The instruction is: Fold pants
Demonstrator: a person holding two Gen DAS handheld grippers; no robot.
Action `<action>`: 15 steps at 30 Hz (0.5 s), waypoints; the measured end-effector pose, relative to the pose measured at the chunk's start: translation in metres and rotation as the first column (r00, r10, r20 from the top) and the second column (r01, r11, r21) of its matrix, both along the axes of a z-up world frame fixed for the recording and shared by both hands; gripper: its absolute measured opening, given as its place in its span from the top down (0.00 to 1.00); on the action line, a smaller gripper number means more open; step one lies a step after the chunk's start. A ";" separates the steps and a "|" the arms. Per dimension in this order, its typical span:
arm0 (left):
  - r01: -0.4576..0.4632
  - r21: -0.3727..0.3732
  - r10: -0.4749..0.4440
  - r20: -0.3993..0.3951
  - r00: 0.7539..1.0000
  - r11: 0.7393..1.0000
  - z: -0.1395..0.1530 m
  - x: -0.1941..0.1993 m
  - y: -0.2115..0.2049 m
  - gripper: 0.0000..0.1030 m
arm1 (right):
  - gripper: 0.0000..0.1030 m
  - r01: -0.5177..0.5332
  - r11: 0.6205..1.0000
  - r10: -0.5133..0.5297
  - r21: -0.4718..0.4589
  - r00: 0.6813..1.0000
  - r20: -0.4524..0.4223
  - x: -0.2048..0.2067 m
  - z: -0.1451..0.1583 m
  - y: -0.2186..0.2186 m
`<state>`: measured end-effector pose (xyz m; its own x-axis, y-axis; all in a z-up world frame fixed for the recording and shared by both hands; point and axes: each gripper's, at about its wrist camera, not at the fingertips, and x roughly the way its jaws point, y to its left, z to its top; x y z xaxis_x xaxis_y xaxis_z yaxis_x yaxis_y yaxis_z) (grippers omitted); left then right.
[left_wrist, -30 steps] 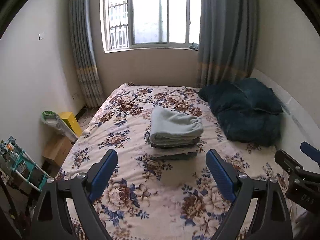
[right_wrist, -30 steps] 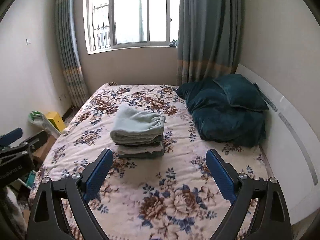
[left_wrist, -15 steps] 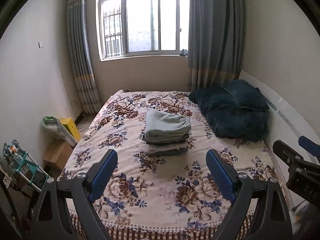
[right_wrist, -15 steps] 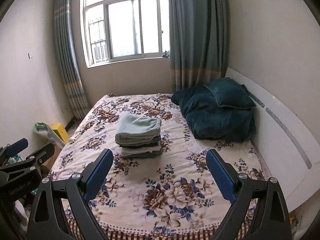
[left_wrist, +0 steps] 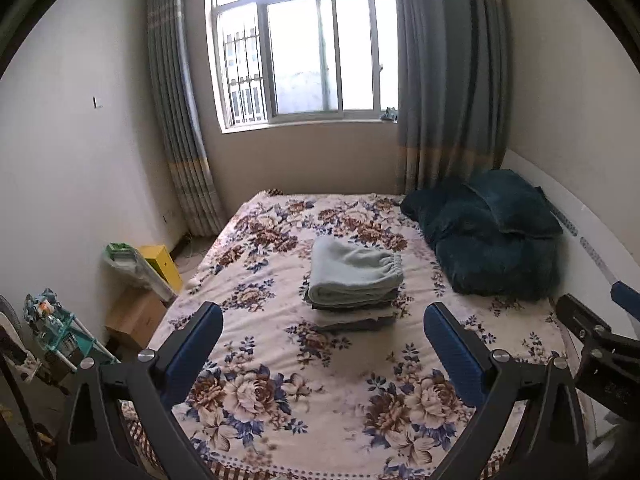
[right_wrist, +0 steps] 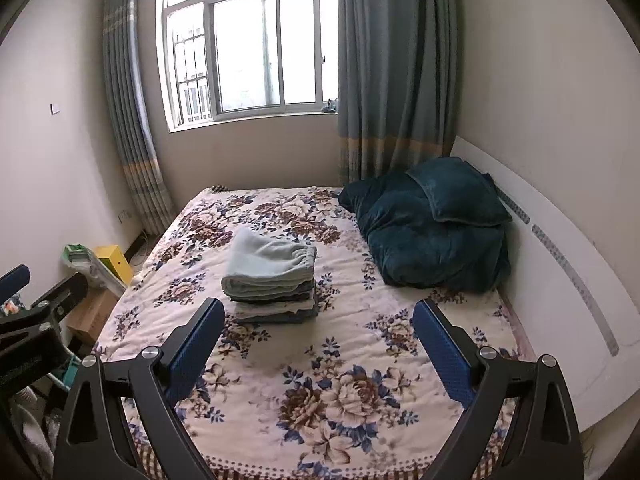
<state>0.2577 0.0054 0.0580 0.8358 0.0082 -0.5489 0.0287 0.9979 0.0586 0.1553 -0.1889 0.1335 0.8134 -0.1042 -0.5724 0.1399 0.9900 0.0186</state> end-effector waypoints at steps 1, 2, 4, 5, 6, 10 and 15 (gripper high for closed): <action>-0.007 -0.003 0.007 -0.005 1.000 1.000 -0.002 0.004 0.001 0.00 | 0.05 -0.001 1.000 0.001 0.001 1.000 -0.002 0.006 0.002 0.000; -0.012 -0.001 0.012 -0.013 1.000 1.000 -0.004 0.008 0.001 0.00 | 0.05 0.000 1.000 0.000 -0.003 1.000 -0.003 0.011 0.003 0.001; -0.015 -0.001 0.015 -0.025 1.000 1.000 -0.008 0.013 0.001 0.00 | 0.05 0.004 1.000 -0.004 -0.013 1.000 -0.010 0.019 0.003 0.003; -0.022 0.001 0.022 -0.033 0.999 1.000 -0.010 0.016 0.002 0.00 | 0.05 0.001 1.000 -0.002 -0.011 1.000 -0.017 0.025 0.002 0.004; -0.021 -0.001 0.021 -0.041 0.999 1.000 -0.012 0.018 0.002 0.00 | 0.05 0.000 1.000 0.000 -0.009 1.000 -0.022 0.027 0.001 0.005; -0.026 0.006 0.026 -0.069 0.997 1.000 -0.021 0.027 0.003 0.00 | 0.05 -0.003 1.000 0.003 -0.010 0.999 -0.044 0.038 -0.007 0.008; -0.025 0.006 0.026 -0.080 0.996 1.000 -0.024 0.030 0.005 0.00 | 0.05 -0.009 1.000 0.009 0.001 0.997 -0.074 0.046 -0.020 0.010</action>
